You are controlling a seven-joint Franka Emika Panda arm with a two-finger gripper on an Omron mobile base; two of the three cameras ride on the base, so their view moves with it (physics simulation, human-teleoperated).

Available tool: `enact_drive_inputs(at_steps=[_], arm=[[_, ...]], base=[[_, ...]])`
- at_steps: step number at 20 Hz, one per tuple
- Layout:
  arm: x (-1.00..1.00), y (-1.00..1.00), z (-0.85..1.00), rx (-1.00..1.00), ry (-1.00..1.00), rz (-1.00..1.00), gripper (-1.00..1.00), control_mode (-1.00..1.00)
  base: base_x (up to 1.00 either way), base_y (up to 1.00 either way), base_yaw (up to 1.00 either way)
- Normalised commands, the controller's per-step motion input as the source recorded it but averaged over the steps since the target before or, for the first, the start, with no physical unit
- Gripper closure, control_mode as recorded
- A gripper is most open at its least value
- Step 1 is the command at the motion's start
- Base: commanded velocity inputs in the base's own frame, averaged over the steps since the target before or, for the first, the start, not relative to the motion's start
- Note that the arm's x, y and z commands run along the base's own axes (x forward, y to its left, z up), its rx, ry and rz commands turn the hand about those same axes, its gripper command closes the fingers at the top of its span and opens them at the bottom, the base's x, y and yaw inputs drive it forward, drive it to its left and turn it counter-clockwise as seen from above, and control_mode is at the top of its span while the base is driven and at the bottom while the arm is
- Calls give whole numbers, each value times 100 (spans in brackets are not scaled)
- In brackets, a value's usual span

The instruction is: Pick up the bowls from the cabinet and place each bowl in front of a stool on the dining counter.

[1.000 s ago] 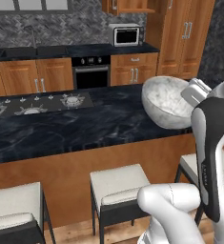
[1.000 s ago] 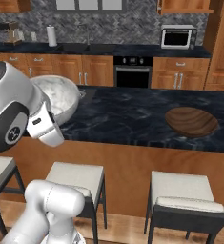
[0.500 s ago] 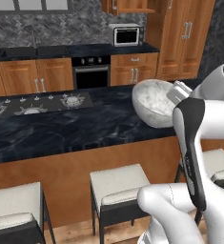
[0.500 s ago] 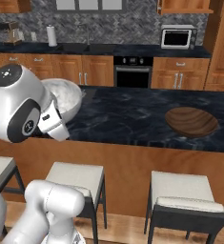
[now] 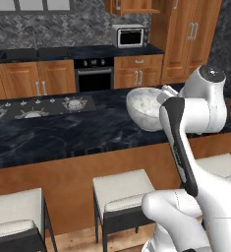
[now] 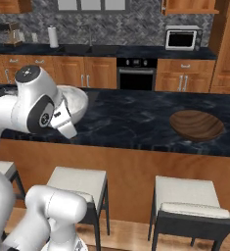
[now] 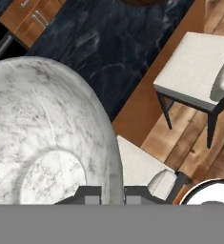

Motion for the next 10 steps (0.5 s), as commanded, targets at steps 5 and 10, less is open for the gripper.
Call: enact_drive_inputs(at_steps=[5,10], arm=[[54,12,-41,0,0,0,100,-100],[52,10,-33,0,0,0,100,-100]], base=[[0,0,0],[0,0,0]])
